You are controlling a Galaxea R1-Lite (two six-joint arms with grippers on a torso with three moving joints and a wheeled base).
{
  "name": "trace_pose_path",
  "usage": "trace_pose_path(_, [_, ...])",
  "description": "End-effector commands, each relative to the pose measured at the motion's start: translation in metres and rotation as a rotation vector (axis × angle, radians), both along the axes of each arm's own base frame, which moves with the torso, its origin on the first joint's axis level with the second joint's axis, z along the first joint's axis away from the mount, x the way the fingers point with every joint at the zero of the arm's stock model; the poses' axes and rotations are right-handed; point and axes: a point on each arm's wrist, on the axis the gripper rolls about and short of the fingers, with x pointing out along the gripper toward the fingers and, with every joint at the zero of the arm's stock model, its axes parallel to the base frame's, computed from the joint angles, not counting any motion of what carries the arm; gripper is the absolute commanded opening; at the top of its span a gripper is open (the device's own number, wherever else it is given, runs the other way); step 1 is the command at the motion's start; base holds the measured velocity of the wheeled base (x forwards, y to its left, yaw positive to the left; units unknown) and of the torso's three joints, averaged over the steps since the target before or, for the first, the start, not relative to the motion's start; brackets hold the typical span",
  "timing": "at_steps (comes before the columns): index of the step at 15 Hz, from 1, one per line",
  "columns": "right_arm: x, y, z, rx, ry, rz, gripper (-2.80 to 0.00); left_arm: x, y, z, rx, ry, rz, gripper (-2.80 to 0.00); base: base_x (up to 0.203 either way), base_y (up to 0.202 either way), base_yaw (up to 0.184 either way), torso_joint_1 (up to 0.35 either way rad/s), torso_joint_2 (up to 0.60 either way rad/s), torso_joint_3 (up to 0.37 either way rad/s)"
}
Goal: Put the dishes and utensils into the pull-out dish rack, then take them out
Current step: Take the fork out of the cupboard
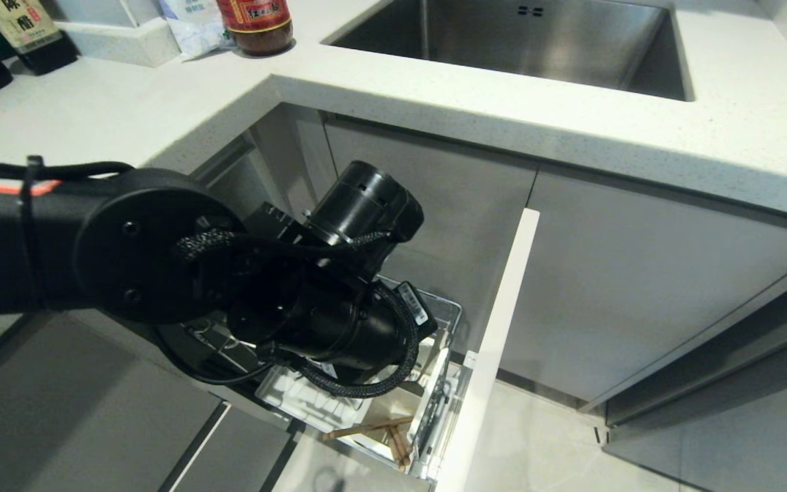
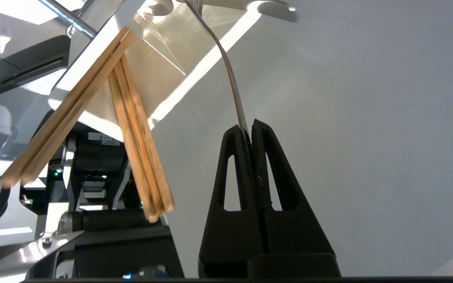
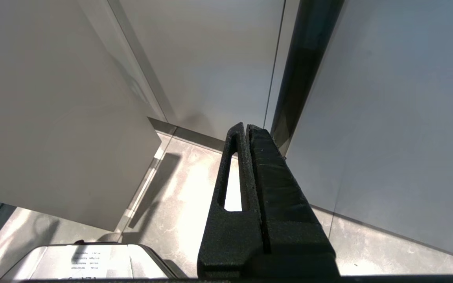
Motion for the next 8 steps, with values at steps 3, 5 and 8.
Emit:
trace_pose_path(3, [0.0,0.0,0.0,-0.001,0.001,0.0,-2.8,-0.016,0.014,0.028,-0.058,-0.042,-0.004,-2.8,0.0,0.0,0.0,0.0,0.0,0.0])
trace_pose_path(5, [0.0,0.0,0.0,0.0,0.001,0.0,-2.8,-0.023,0.021,0.041,-0.079,-0.058,-0.008,-2.8,0.0,0.0,0.0,0.0,0.0,0.0])
trace_pose_path(8, [0.0,0.0,0.0,-0.001,0.001,0.0,-2.8,-0.035,0.033,0.059,-0.104,-0.083,-0.015,-2.8,0.0,0.0,0.0,0.0,0.0,0.0])
